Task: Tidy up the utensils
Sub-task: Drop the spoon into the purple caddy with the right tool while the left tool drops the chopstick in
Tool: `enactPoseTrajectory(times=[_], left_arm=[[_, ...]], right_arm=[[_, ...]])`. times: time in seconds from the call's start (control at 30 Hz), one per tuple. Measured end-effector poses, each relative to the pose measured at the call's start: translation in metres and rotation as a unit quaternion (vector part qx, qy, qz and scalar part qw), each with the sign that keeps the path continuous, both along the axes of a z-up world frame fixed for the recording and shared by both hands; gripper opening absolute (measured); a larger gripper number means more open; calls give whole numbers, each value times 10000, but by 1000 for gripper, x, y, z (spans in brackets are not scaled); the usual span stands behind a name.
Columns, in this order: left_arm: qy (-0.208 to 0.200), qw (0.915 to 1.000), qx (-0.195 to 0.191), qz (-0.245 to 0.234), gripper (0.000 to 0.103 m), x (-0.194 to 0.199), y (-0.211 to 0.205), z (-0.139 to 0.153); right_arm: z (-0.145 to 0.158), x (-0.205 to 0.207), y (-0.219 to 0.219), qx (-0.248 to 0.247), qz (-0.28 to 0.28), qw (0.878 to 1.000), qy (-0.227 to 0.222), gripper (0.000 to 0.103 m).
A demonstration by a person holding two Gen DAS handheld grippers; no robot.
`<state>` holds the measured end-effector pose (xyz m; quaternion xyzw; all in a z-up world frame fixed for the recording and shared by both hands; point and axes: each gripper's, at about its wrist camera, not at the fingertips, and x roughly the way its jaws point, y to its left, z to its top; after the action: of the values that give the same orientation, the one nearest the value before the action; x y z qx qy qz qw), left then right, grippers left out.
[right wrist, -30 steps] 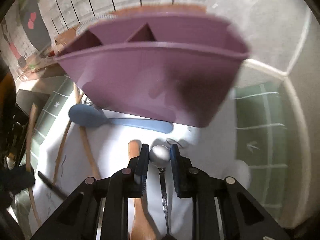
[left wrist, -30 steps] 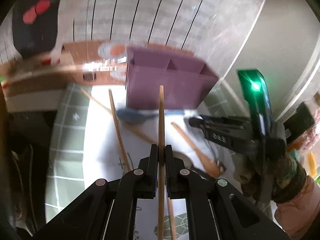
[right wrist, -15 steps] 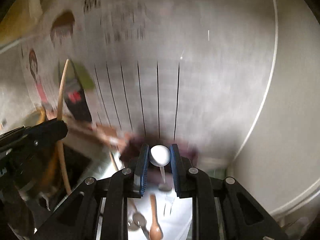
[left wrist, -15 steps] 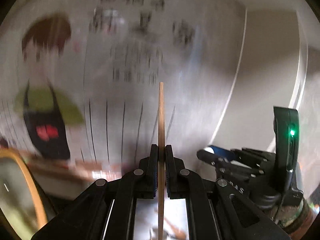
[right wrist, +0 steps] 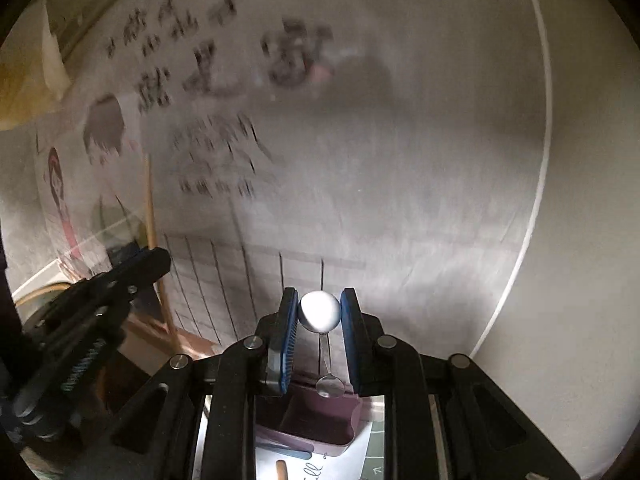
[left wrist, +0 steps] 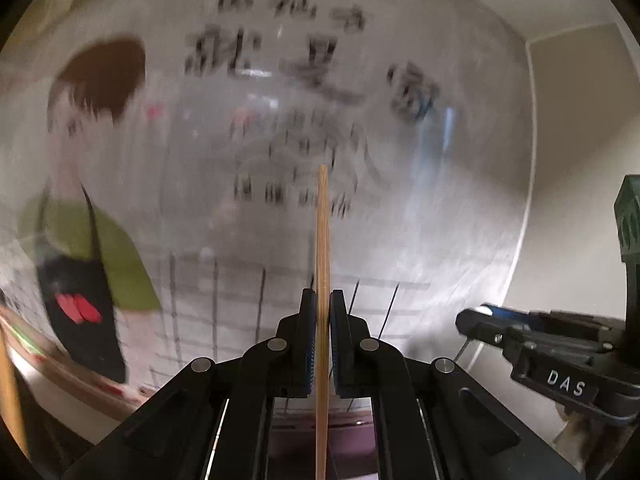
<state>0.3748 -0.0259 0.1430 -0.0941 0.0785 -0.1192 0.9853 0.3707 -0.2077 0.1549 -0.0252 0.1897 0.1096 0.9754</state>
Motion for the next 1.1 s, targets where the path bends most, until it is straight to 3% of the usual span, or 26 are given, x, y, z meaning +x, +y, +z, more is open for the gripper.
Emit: enactPoseTrajectory(times=[0.27, 0.43, 0.6, 0.9, 1.1], left_arm=[[93, 9995, 156, 269, 7, 32, -9, -49], [-22, 9995, -40, 303, 7, 40, 0, -48], [-295, 9987, 52, 422, 7, 35, 5, -33], [353, 9989, 71, 311, 7, 41, 1, -81], [1155, 9927, 166, 302, 9, 58, -4, -120]], right_arm=[[-79, 48, -2, 264, 101, 9968, 751, 20], [-126, 63, 2, 188, 101, 9926, 1196, 20], [-138, 62, 2, 211, 96, 9918, 1254, 20], [-149, 68, 7, 69, 124, 9923, 1234, 20], [-173, 77, 9, -28, 61, 9886, 1506, 20]])
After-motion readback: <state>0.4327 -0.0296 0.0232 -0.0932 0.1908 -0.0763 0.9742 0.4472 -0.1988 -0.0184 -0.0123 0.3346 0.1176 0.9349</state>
